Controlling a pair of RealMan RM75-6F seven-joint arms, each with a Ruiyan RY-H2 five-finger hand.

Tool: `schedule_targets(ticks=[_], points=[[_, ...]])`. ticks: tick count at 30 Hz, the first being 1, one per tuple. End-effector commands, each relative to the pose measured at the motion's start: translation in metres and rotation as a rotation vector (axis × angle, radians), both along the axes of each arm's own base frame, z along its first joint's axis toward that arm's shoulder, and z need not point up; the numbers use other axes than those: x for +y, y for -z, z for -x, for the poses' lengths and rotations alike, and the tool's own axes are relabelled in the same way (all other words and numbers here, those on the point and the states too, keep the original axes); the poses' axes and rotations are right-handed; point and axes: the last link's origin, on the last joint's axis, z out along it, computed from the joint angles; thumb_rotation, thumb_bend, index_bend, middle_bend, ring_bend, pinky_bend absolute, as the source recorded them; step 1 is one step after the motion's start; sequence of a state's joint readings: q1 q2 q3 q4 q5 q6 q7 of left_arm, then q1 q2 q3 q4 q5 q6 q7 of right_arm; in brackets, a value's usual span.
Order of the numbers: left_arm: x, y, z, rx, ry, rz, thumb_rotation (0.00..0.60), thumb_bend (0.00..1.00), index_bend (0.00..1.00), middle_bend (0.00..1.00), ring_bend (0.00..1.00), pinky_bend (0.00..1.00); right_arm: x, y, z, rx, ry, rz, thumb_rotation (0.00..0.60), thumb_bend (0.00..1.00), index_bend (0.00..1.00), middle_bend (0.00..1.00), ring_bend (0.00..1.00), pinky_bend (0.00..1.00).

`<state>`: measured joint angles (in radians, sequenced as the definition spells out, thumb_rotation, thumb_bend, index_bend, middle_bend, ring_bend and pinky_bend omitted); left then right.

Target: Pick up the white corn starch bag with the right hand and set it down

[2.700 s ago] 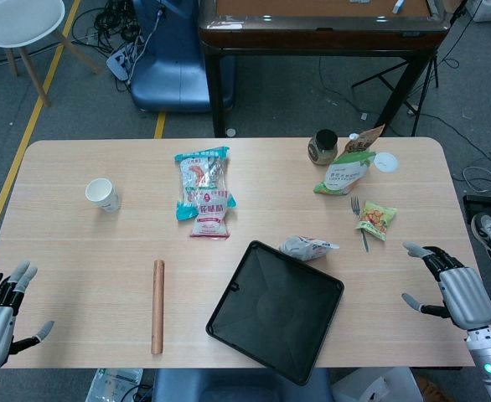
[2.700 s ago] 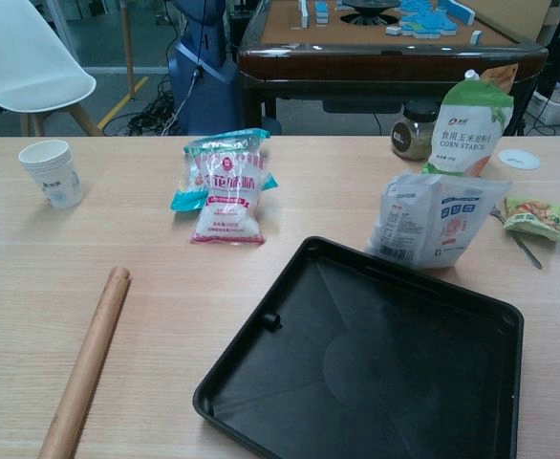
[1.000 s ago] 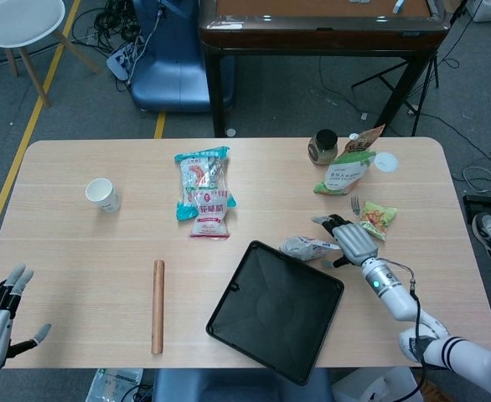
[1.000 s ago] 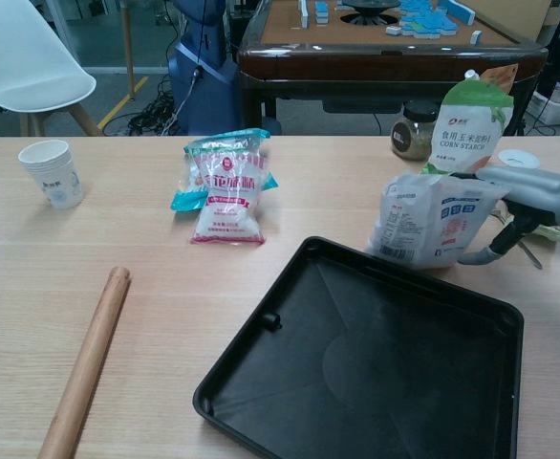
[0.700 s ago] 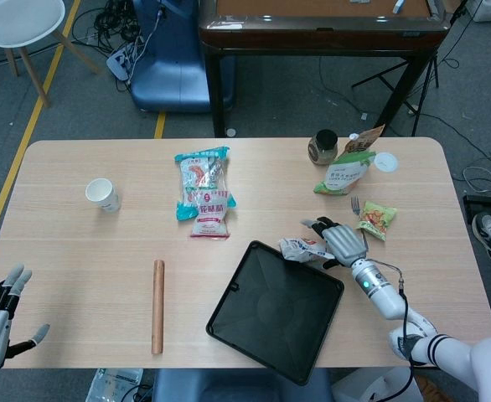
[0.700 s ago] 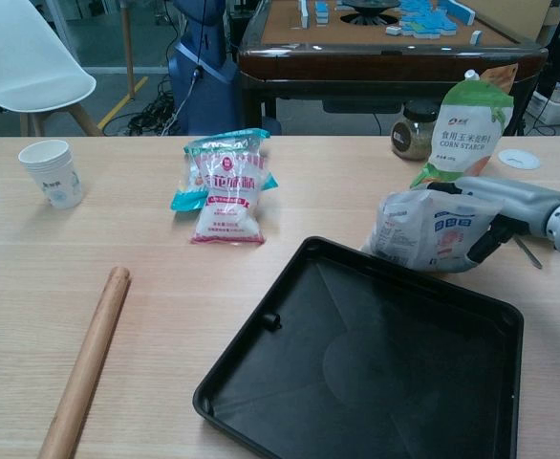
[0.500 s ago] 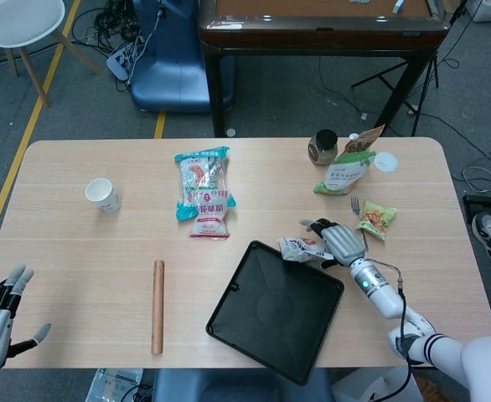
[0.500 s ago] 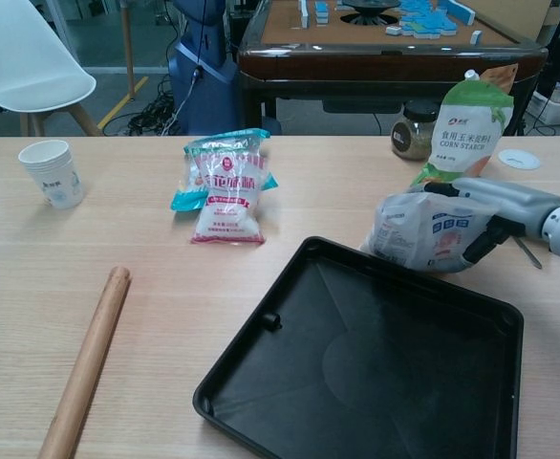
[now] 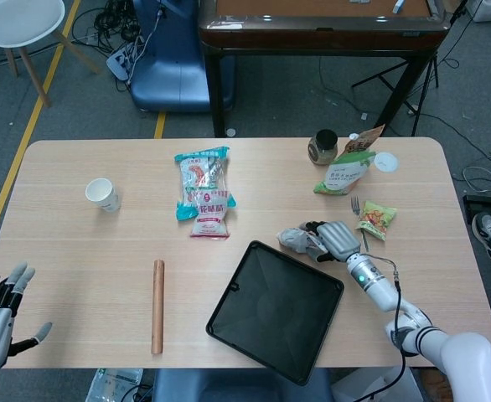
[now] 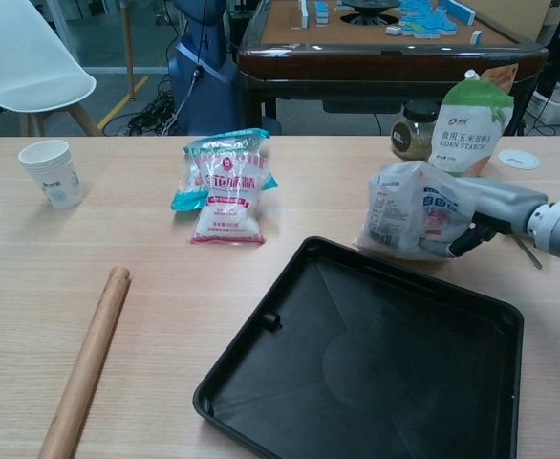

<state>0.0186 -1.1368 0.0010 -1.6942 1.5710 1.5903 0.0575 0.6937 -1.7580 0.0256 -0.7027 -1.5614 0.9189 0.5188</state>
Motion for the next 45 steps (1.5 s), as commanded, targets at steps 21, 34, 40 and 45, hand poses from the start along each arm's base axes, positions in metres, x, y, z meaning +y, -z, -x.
schedule_targets(ticks=[21, 34, 40, 45], points=[[0.003, 0.002, -0.005, 0.012, 0.014, 0.010, 0.600, 0.19, 0.07, 0.05, 0.11, 0.01, 0.026, -0.118, -0.037, 0.255, -0.415, 0.127, 0.600, 1.00, 0.90, 0.88, 0.83, 0.94], [0.001, 0.001, -0.003, 0.001, 0.019, 0.004, 0.600, 0.19, 0.07, 0.05, 0.11, 0.01, 0.034, -0.127, -0.097, 0.727, -0.799, 0.153, 0.600, 1.00, 0.93, 0.91, 0.87, 0.96], [-0.001, -0.001, 0.001, -0.006, 0.016, -0.007, 0.600, 0.19, 0.07, 0.05, 0.11, 0.01, 0.033, -0.110, -0.120, 0.893, -0.929, 0.108, 0.600, 1.00, 0.93, 0.91, 0.87, 0.96], [-0.002, -0.003, 0.004, -0.007, 0.010, -0.014, 0.600, 0.19, 0.07, 0.05, 0.11, 0.01, 0.031, -0.101, -0.133, 0.989, -1.005, 0.097, 0.600, 1.00, 0.94, 0.91, 0.87, 0.96]])
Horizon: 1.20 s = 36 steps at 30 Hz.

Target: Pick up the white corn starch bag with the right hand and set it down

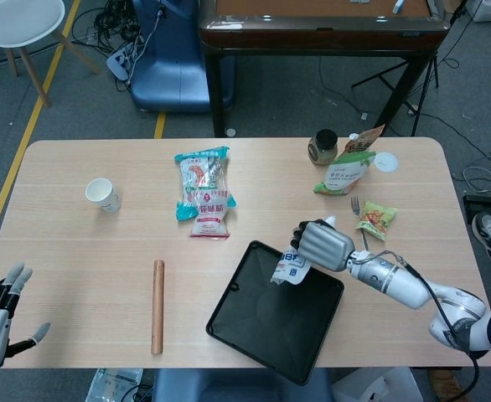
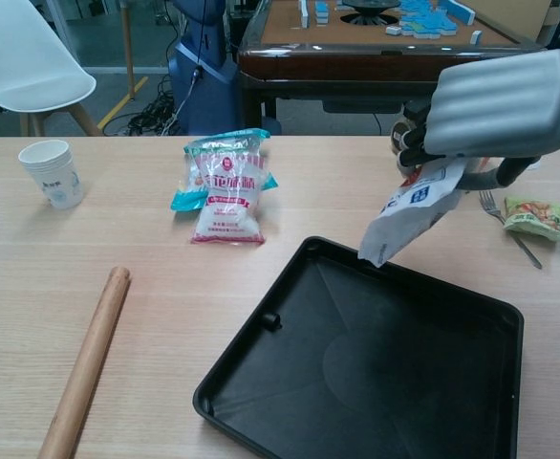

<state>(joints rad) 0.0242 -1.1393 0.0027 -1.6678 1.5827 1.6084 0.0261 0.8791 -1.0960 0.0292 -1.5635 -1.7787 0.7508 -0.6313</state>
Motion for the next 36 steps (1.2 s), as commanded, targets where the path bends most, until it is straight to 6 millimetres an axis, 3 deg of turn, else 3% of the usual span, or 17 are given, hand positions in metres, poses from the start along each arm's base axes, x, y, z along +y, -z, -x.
schedule_targets(ticks=[1, 18, 36], points=[[-0.001, -0.001, 0.002, -0.001, -0.002, -0.004, 0.600, 0.19, 0.07, 0.05, 0.11, 0.01, -0.003, 0.006, -0.019, 0.093, -0.080, 0.000, 0.600, 1.00, 0.94, 0.91, 0.87, 0.96], [-0.001, 0.001, 0.008, -0.020, -0.008, -0.014, 0.600, 0.19, 0.07, 0.05, 0.11, 0.01, -0.019, 0.034, -0.052, 0.349, -0.217, 0.037, 0.600, 1.00, 0.97, 0.93, 0.88, 0.96], [-0.004, 0.004, 0.015, -0.036, -0.034, -0.016, 0.600, 0.19, 0.07, 0.05, 0.11, 0.01, -0.016, 0.076, -0.027, 0.469, -0.123, 0.046, 0.600, 1.00, 0.98, 0.95, 0.89, 0.96]])
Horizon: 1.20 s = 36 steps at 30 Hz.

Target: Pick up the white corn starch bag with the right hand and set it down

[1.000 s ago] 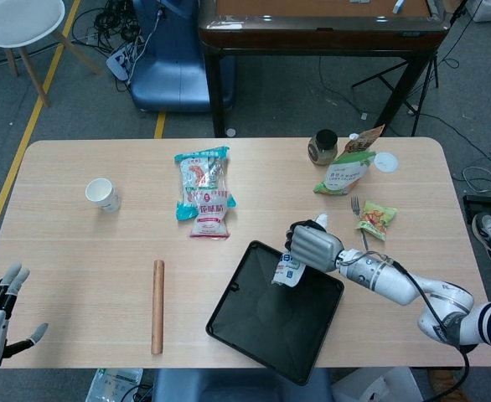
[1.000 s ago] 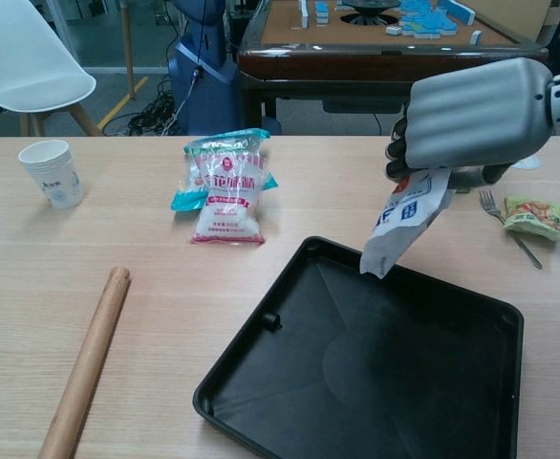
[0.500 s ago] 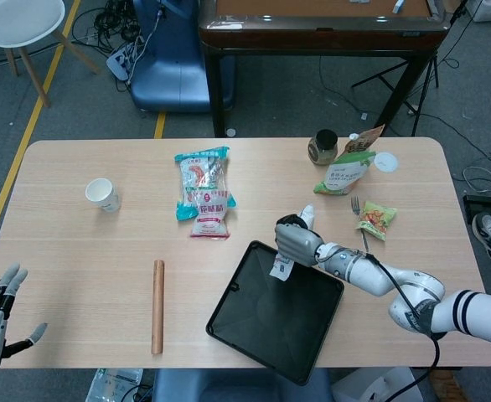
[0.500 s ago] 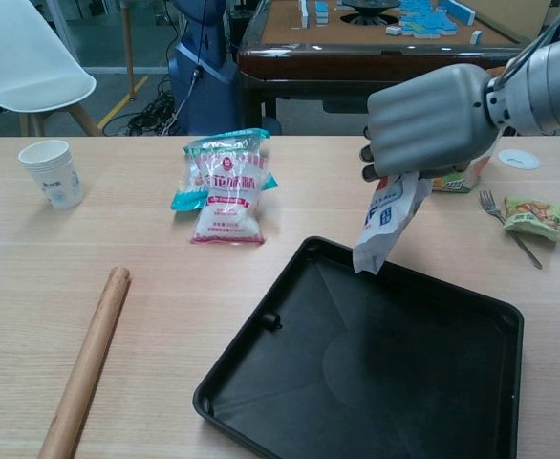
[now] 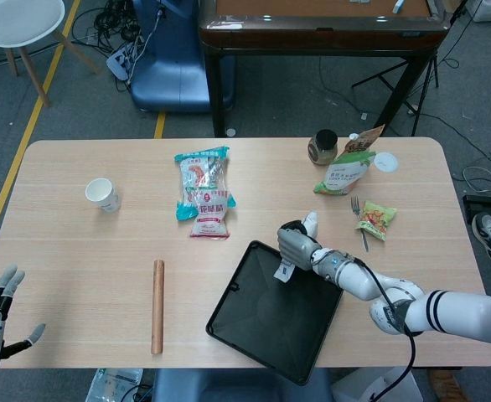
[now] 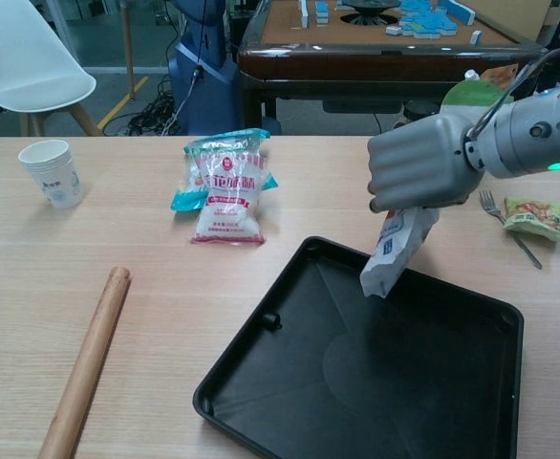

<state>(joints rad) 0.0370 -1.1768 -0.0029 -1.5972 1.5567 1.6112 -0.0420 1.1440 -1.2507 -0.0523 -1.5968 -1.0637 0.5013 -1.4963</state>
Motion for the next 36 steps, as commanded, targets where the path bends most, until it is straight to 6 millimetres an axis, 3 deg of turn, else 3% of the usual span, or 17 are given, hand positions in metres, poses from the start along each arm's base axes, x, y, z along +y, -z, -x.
schedule_targets(ticks=[1, 6, 15, 27, 36], points=[[0.000, 0.000, 0.001, -0.002, -0.003, 0.001, 0.600, 0.19, 0.07, 0.05, 0.11, 0.01, 0.002, 0.013, 0.003, 0.026, 0.010, 0.007, 0.600, 1.00, 0.98, 0.95, 0.89, 0.96], [0.000, -0.002, 0.001, -0.001, -0.004, -0.005, 0.600, 0.19, 0.07, 0.05, 0.11, 0.01, 0.001, 0.012, -0.001, 0.008, 0.042, 0.037, 0.600, 1.00, 0.98, 0.95, 0.89, 0.96], [0.002, 0.000, -0.001, -0.003, 0.002, 0.000, 0.600, 0.19, 0.07, 0.05, 0.11, 0.01, -0.004, -0.013, -0.016, -0.040, 0.044, 0.099, 0.600, 1.00, 0.98, 0.95, 0.89, 0.96], [0.001, 0.001, 0.003, -0.009, -0.011, 0.003, 0.600, 0.19, 0.07, 0.05, 0.11, 0.01, 0.005, 0.021, 0.013, 0.033, 0.106, 0.043, 0.600, 1.00, 0.98, 0.95, 0.89, 0.96], [0.002, 0.002, 0.001, -0.010, -0.001, 0.004, 0.600, 0.19, 0.07, 0.05, 0.11, 0.01, -0.001, -0.007, -0.009, -0.036, 0.079, 0.098, 0.600, 1.00, 0.98, 0.95, 0.89, 0.96]])
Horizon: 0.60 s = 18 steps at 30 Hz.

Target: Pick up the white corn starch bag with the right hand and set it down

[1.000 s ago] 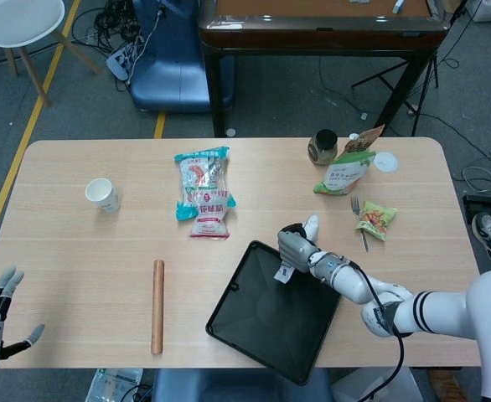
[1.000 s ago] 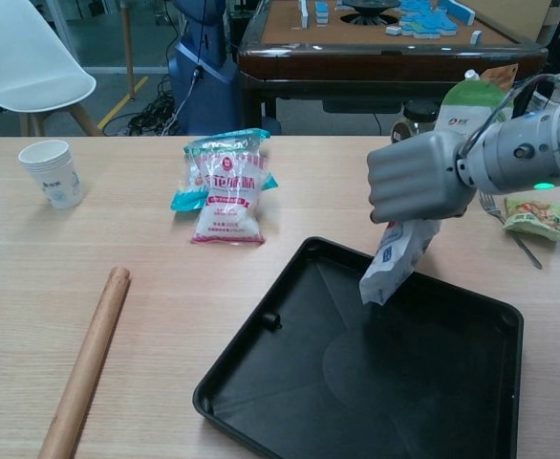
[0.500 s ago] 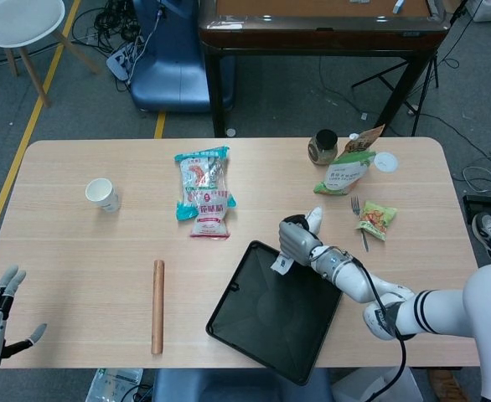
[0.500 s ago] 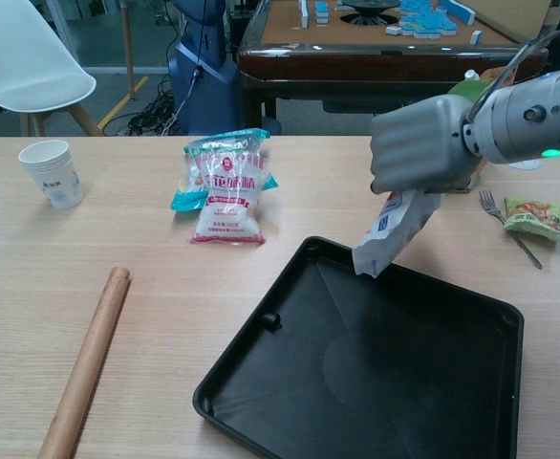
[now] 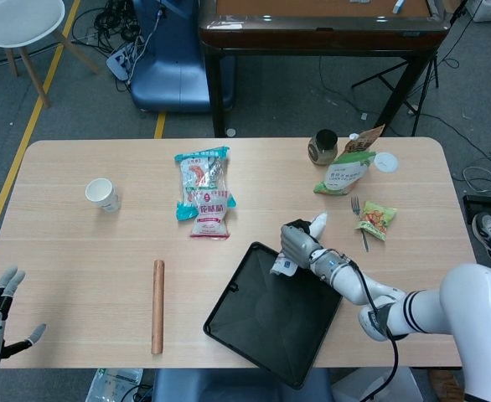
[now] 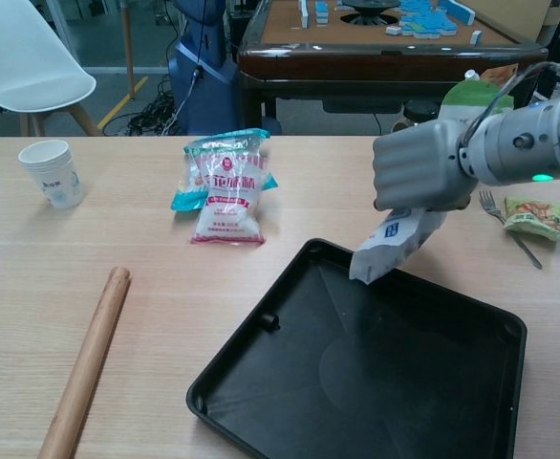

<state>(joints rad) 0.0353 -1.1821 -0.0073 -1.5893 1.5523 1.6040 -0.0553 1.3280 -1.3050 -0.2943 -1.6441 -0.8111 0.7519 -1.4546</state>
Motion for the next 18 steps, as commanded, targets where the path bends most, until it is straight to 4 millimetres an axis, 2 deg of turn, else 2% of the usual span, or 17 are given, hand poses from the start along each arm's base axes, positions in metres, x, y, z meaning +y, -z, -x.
schedule_targets(ticks=[1, 5, 11, 18], points=[[0.000, 0.000, -0.001, 0.001, 0.003, 0.004, 0.600, 0.19, 0.07, 0.05, 0.11, 0.01, 0.000, -0.011, -0.009, -0.024, -0.014, 0.014, 0.600, 1.00, 0.98, 0.95, 0.89, 0.96], [0.001, 0.000, -0.001, 0.002, 0.002, 0.002, 0.600, 0.19, 0.07, 0.05, 0.11, 0.01, -0.001, -0.019, -0.010, -0.042, -0.008, 0.026, 0.600, 1.00, 0.98, 0.95, 0.90, 0.96], [0.001, 0.001, -0.001, 0.004, 0.001, 0.007, 0.600, 0.19, 0.07, 0.05, 0.11, 0.01, -0.001, -0.020, 0.001, -0.085, 0.033, 0.027, 0.600, 1.00, 0.98, 0.95, 0.90, 0.96], [0.003, 0.002, -0.003, 0.007, 0.006, 0.011, 0.600, 0.19, 0.07, 0.05, 0.11, 0.01, -0.002, -0.019, 0.017, -0.266, 0.095, 0.047, 0.600, 1.00, 0.98, 0.95, 0.90, 0.96]])
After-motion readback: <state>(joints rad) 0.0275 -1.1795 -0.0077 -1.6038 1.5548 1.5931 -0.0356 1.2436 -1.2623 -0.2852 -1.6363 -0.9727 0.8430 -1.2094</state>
